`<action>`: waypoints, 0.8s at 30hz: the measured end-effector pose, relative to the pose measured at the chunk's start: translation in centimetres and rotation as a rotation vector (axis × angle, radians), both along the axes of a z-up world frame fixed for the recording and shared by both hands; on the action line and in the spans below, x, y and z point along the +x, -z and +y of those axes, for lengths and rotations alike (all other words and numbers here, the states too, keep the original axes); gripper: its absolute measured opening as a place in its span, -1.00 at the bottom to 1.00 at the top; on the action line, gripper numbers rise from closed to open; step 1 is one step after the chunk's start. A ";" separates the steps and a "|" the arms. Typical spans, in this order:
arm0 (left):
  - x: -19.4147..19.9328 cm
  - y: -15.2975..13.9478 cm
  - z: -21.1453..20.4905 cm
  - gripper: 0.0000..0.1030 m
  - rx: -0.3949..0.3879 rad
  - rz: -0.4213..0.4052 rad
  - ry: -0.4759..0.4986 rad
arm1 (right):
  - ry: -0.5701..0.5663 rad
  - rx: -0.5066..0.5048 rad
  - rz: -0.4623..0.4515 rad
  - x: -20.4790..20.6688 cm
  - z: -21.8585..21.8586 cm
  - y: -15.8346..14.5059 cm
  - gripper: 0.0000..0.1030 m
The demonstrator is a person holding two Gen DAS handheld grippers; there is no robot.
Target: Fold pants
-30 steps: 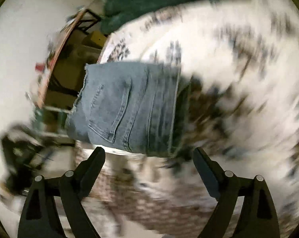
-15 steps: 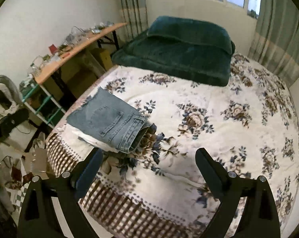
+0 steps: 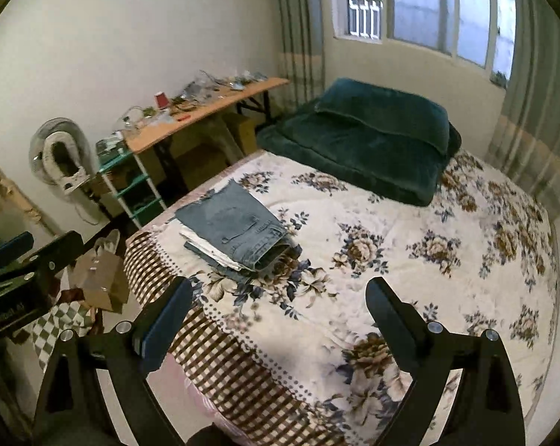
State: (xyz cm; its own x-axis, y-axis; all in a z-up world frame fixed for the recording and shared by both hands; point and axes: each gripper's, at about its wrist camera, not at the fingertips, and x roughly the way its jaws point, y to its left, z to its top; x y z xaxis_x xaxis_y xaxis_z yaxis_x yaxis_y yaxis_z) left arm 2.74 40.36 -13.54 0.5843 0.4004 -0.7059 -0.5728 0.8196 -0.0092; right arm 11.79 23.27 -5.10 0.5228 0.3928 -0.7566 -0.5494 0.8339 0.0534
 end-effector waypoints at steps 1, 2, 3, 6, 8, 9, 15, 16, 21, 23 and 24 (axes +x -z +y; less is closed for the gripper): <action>-0.7 -0.7 -0.5 0.96 -0.001 -0.004 -0.005 | -0.012 0.012 0.003 -0.8 -0.7 -0.9 0.87; -1.3 -1.3 -0.9 0.96 0.000 -0.009 -0.009 | -0.021 0.022 -0.002 -1.6 -1.1 -1.8 0.87; -1.8 -1.8 -1.3 0.96 0.006 -0.012 -0.015 | -0.029 0.029 -0.014 -2.3 -1.6 -2.7 0.87; -3.3 -3.4 -2.2 0.96 0.015 -0.020 -0.024 | -0.053 0.043 -0.051 -4.4 -2.7 -5.3 0.87; -4.2 -4.3 -2.6 0.96 0.012 -0.019 -0.018 | -0.058 0.056 -0.073 -5.8 -3.4 -7.4 0.87; -4.6 -4.7 -2.7 0.96 0.009 -0.018 -0.017 | -0.063 0.064 -0.083 -6.6 -3.7 -8.4 0.87; -6.6 -6.6 -3.0 0.96 0.024 -0.035 -0.023 | -0.101 0.085 -0.113 -10.2 -4.5 -12.8 0.87; -7.1 -6.8 -2.9 0.96 0.021 -0.040 -0.026 | -0.106 0.082 -0.119 -10.7 -4.5 -13.2 0.88; -7.3 -6.8 -2.4 0.96 0.009 -0.042 -0.039 | -0.116 0.083 -0.119 -11.9 -4.1 -14.3 0.91; -7.1 -6.5 -2.1 0.96 0.019 -0.036 -0.042 | -0.106 0.075 -0.118 -11.7 -3.8 -14.2 0.91; -6.9 -6.4 -2.0 0.96 0.026 -0.030 -0.044 | -0.105 0.069 -0.119 -11.5 -3.5 -14.1 0.92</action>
State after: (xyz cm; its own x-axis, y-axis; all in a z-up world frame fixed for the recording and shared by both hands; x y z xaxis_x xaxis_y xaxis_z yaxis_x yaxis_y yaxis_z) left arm -4.19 38.31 -7.09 0.5866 0.4440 -0.6774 -0.6082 0.7938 -0.0063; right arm 0.27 19.77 8.99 0.5601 0.4988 -0.6614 -0.6392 0.7681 0.0379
